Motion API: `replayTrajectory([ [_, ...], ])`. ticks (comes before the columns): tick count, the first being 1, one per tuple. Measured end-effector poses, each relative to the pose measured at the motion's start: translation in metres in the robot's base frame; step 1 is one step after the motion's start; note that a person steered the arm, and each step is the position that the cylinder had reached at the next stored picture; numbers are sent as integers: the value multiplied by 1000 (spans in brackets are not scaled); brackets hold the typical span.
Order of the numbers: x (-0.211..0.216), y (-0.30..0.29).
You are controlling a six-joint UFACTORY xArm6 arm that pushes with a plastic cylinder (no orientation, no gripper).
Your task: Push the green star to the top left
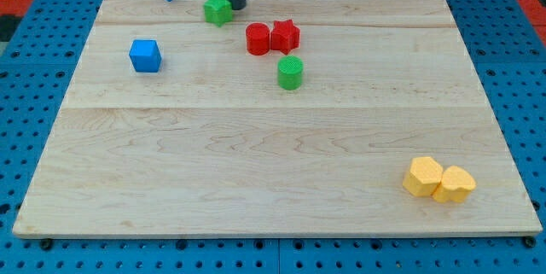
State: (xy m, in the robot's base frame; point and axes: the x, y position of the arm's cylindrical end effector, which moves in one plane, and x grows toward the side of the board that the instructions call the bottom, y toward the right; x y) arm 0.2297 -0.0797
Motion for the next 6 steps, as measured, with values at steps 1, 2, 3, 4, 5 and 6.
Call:
replayTrajectory([
  [1,9,-43],
  [2,15,-33],
  [3,39,-43],
  [4,38,-76],
  [5,33,-94],
  [6,61,-66],
])
